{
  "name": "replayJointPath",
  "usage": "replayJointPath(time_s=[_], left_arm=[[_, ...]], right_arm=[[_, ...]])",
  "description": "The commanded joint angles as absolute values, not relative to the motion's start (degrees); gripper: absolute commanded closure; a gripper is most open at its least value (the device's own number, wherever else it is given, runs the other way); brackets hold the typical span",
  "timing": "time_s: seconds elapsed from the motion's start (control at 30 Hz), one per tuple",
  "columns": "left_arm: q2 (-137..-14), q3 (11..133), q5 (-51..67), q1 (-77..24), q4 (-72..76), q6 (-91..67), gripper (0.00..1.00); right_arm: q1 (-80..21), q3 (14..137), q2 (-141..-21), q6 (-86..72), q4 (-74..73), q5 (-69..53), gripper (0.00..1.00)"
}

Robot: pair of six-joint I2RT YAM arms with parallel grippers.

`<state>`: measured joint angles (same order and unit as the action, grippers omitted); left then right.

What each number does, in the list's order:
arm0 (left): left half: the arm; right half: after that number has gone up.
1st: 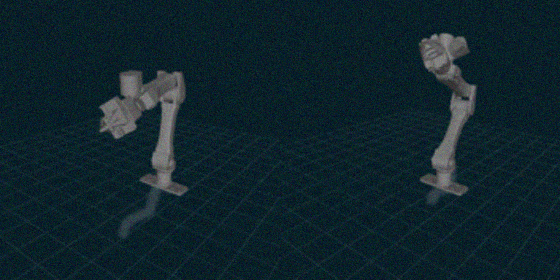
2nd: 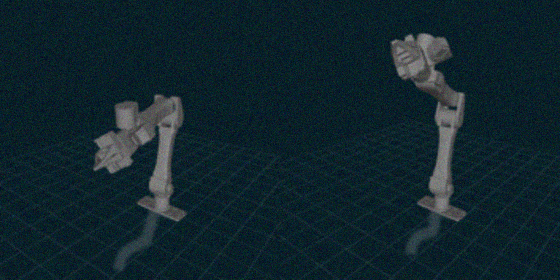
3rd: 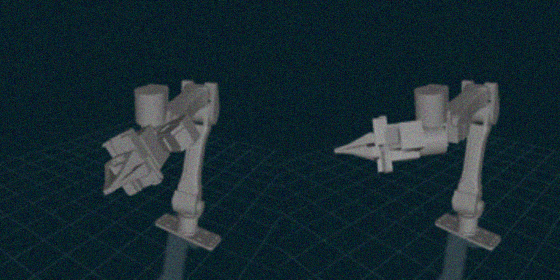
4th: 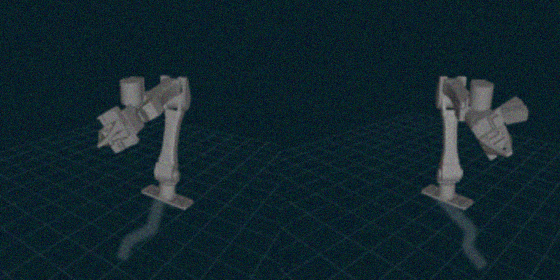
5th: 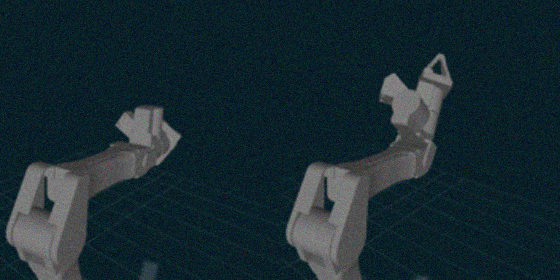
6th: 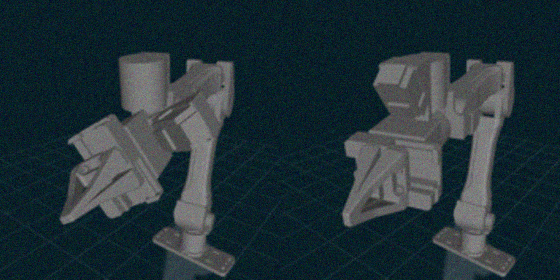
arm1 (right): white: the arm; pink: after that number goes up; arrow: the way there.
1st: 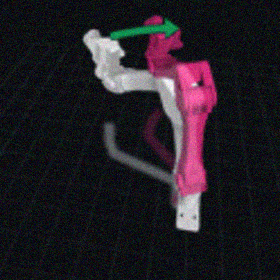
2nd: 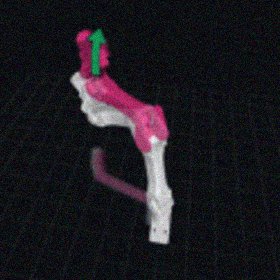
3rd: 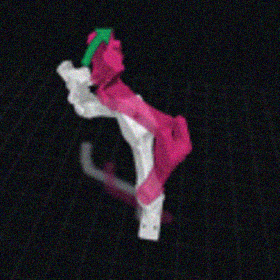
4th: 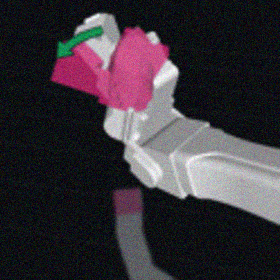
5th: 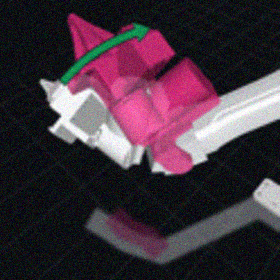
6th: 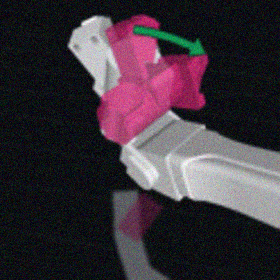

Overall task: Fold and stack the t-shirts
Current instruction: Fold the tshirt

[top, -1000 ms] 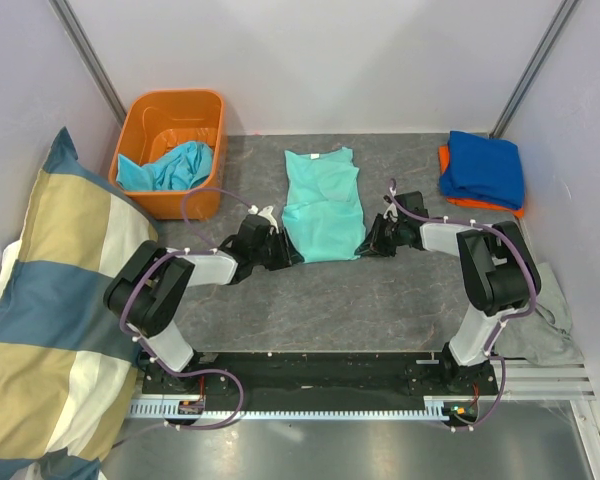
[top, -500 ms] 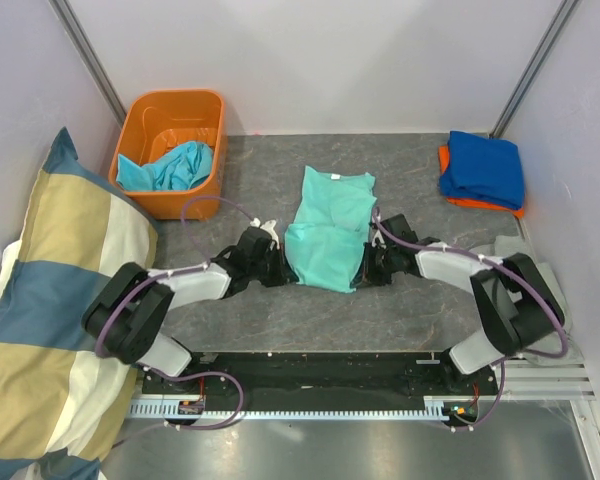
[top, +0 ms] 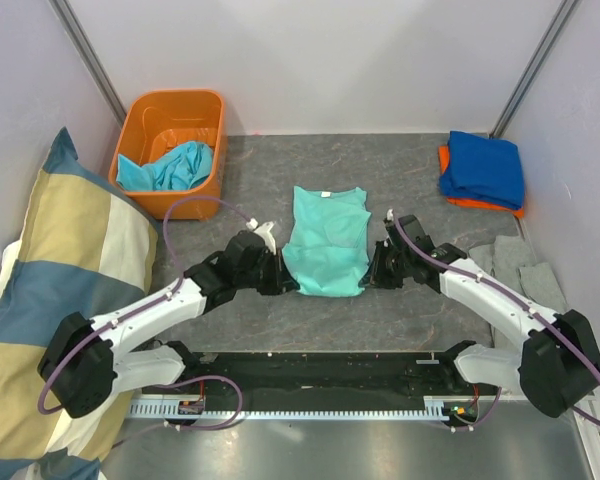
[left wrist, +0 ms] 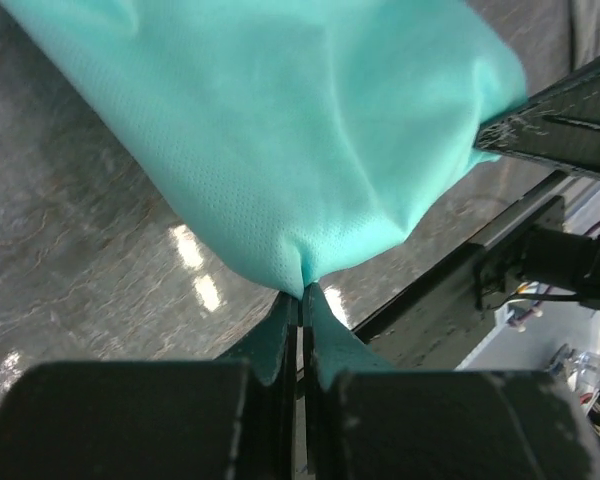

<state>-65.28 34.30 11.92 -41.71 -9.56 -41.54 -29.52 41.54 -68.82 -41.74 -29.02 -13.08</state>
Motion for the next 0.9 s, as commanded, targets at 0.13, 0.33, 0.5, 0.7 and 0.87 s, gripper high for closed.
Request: replayJointPath(time_s=[0.13,0.33,0.5,0.7,0.87], left_arm=[[-72.5,48.5,9.3,-41.0,-10.3,-37.4,0.96],[-80.9,57.0,11.0,-37.7,-6.9,-35.4,0.96],[-87.4,65.5,13.1,-33.8,-6.8,-33.3,0.96],[-93.9,72.3,16.7,-28.8,-6.9,-32.3,0.96],[-98.1,76.8,18.5,-25.8,-6.8,-31.4,0.96]], right_arm=[[-29.6,51.5,-72.4,-44.7,-29.0,-5.6,1.00],[-29.0,61.2,-79.3,-43.9,-28.6,-0.4,1.00],[-25.9,70.6,-86.5,-42.5,-28.4,0.9,1.00],[-21.0,80.1,-94.4,-40.5,-28.3,-2.1,1.00],[-17.7,85.3,-99.2,-40.0,-27.7,-4.2,1.00]])
